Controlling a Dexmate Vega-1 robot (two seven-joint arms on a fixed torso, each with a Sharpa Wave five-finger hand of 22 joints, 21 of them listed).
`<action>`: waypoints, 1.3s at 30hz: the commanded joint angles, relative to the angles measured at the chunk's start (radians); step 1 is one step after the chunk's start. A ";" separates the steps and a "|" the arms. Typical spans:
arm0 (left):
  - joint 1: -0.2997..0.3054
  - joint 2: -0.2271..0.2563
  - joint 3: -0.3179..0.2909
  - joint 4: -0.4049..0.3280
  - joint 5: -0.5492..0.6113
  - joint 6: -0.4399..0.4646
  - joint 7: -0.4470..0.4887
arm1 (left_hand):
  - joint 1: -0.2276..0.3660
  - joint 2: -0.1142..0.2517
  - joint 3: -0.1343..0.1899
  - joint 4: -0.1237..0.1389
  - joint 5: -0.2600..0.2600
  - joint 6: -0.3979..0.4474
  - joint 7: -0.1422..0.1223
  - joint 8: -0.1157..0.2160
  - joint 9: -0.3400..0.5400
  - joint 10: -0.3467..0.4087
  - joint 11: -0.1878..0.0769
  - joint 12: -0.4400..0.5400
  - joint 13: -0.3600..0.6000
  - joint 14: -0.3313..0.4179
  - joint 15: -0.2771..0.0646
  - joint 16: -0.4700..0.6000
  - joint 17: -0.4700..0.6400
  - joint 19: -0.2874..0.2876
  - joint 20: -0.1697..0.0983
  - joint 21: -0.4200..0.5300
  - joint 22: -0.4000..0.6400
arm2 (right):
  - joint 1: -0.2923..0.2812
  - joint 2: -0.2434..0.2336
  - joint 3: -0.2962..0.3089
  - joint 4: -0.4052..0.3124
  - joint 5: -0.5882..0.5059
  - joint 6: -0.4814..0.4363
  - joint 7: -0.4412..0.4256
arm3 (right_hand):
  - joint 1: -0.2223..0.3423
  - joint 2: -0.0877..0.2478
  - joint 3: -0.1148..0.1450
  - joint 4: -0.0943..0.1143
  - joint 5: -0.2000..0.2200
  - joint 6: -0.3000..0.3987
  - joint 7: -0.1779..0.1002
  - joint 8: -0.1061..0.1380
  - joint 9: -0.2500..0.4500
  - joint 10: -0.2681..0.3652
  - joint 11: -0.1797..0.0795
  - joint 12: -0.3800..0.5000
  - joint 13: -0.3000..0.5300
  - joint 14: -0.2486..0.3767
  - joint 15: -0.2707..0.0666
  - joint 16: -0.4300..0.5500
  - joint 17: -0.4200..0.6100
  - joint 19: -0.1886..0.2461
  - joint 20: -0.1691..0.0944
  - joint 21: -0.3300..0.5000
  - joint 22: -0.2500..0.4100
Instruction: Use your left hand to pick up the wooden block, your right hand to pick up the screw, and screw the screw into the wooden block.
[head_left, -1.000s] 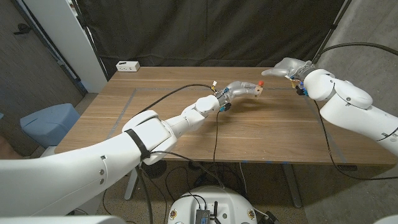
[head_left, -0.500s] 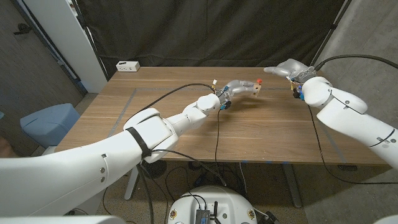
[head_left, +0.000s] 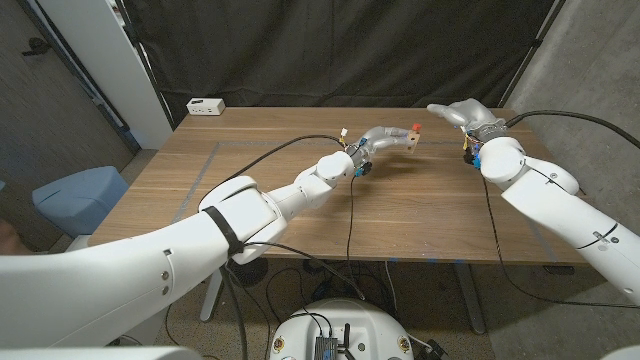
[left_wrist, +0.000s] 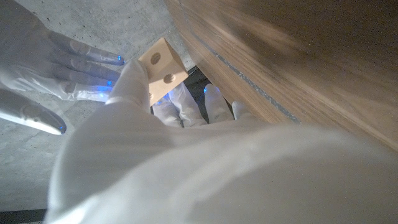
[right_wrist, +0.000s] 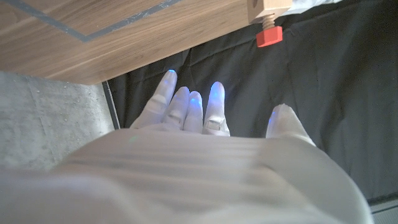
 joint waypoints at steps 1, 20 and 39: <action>0.018 0.005 -0.014 -0.002 0.000 -0.055 -0.001 | -0.008 0.034 0.035 0.033 0.002 0.064 0.023 0.016 0.003 0.005 -0.002 0.010 0.005 0.007 -0.092 0.006 0.005 0.008 0.001 0.003 0.002 | -0.062 0.096 0.045 0.030 0.102 0.098 -0.153 | -0.010 0.004 -0.001 0.000 0.002 -0.005 0.006 -0.007 0.000 0.006 0.006 0.007 0.001 0.004 0.013 0.003 0.004 0.005 0.005 -0.002 0.005; 0.037 0.008 -0.026 -0.006 0.011 -0.119 -0.012 | -0.009 0.036 0.035 0.035 0.002 0.064 0.026 0.016 0.003 0.003 -0.001 0.009 0.004 0.008 -0.090 0.005 0.006 0.009 0.002 0.003 0.002 | -0.184 0.191 0.125 0.068 0.236 0.367 -0.237 | -0.031 0.026 -0.010 0.000 -0.006 -0.099 0.000 -0.073 -0.015 -0.062 0.047 -0.027 -0.012 -0.041 0.065 -0.017 0.006 -0.027 0.023 -0.014 0.004; 0.064 0.017 -0.039 -0.012 0.025 -0.186 -0.012 | -0.011 0.036 0.035 0.037 0.002 0.064 0.026 0.016 0.004 0.003 -0.001 0.009 0.004 0.008 -0.090 0.005 0.006 0.009 0.002 0.002 0.002 | -0.257 0.255 0.137 0.114 0.325 0.604 -0.226 | -0.071 0.056 -0.023 0.003 -0.006 -0.166 0.008 -0.103 -0.023 -0.194 0.061 -0.045 -0.029 -0.185 0.100 -0.045 0.004 -0.183 0.020 -0.029 0.004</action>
